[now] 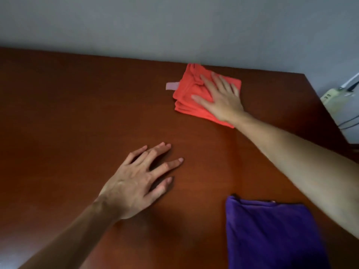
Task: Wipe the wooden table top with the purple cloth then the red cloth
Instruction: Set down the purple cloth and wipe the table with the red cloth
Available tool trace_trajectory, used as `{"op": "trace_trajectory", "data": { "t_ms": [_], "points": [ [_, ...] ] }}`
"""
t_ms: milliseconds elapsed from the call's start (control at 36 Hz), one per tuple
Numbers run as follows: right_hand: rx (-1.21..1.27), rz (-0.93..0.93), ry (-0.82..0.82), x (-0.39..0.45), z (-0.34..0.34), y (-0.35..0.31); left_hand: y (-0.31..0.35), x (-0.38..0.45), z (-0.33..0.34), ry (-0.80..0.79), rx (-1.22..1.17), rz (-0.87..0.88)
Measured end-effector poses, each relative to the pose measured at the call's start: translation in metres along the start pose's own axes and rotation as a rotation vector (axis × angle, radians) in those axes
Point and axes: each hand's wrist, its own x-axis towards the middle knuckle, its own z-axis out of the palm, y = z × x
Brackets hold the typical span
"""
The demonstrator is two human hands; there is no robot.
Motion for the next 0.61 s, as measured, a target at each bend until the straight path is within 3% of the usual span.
{"op": "trace_trajectory", "data": {
  "t_ms": [111, 306, 472, 611],
  "points": [
    [-0.008, 0.007, 0.016, -0.079, -0.003, 0.010, 0.004, 0.003, -0.003, 0.023, -0.031, -0.006],
    [-0.046, -0.152, -0.011, -0.195, -0.007, 0.035, 0.015, -0.003, -0.006, 0.039, 0.016, -0.062],
    [-0.052, -0.199, -0.005, -0.210, -0.012, 0.050, 0.054, 0.002, 0.005, 0.207, 0.000, -0.170],
    [-0.059, -0.353, -0.027, -0.187, -0.019, 0.072, 0.098, 0.035, 0.020, 0.288, -0.120, -0.137]
  ]
}}
